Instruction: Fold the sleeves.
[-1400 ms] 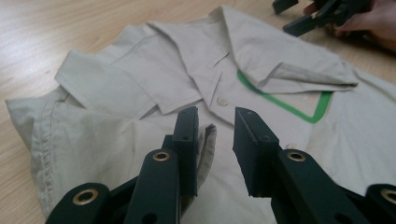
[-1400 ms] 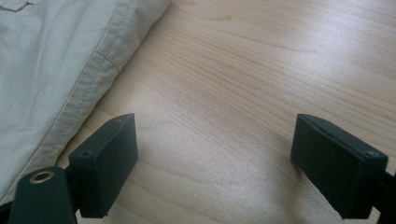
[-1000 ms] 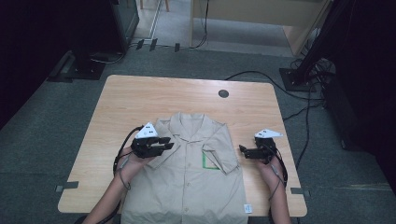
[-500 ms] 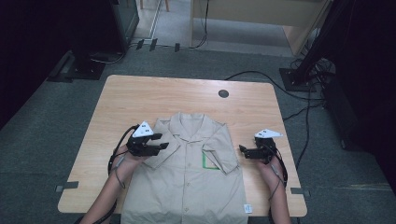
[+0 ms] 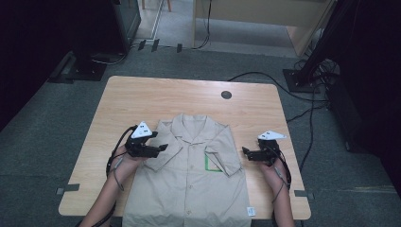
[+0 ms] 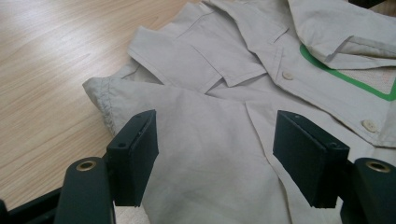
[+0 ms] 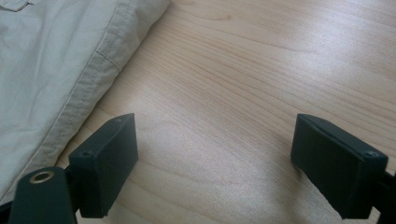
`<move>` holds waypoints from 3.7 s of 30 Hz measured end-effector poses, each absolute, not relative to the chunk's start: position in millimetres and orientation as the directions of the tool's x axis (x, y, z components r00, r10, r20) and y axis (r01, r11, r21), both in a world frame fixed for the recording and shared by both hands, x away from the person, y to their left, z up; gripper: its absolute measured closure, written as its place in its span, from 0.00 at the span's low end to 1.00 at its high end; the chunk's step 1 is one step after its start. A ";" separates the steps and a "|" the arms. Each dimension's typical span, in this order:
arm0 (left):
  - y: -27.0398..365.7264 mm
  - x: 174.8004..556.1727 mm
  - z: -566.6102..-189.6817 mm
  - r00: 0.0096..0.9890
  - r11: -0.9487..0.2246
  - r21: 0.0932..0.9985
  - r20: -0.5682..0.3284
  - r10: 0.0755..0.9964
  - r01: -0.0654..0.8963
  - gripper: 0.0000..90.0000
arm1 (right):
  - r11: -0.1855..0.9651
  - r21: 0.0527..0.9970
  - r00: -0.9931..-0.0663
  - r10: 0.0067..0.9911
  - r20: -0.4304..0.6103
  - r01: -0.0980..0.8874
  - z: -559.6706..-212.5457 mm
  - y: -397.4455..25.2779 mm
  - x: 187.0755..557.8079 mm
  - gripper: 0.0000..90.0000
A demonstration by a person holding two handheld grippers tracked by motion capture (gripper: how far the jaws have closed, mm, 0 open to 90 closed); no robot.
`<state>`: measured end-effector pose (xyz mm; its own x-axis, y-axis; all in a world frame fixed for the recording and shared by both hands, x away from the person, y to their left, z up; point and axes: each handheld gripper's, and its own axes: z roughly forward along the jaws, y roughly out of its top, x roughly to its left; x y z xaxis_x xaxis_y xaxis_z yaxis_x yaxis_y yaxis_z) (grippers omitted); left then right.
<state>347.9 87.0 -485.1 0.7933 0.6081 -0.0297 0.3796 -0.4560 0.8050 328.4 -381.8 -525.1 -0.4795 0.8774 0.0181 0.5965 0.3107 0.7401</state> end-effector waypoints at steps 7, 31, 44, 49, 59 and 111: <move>91.2 351.0 -487.1 0.782 -0.440 0.800 -0.057 0.620 0.407 0.33 | 0.310 0.740 -0.479 0.878 0.018 0.597 -525.0 -381.8 328.4 0.16; 105.8 356.5 -494.3 0.770 -0.447 0.797 -0.037 0.636 0.407 0.32 | 0.311 0.740 -0.479 0.877 0.018 0.597 -525.0 -381.8 328.4 0.16; 118.9 360.0 -494.6 0.762 -0.423 0.802 -0.062 0.644 0.422 0.32 | 0.310 0.740 -0.479 0.877 0.018 0.596 -525.1 -381.8 328.4 0.16; 124.2 361.2 -495.9 0.759 -0.418 0.798 -0.074 0.646 0.433 0.32 | 0.310 0.740 -0.479 0.878 0.018 0.596 -525.1 -381.8 328.4 0.16; 128.6 362.6 -498.0 0.762 -0.428 0.790 -0.074 0.643 0.438 0.32 | 0.309 0.740 -0.478 0.878 0.018 0.597 -525.1 -381.7 328.3 0.16; 172.8 370.4 -508.9 0.692 -0.403 0.756 -0.089 0.716 0.515 0.31 | 0.309 0.740 -0.477 0.879 0.018 0.597 -525.1 -381.7 328.3 0.16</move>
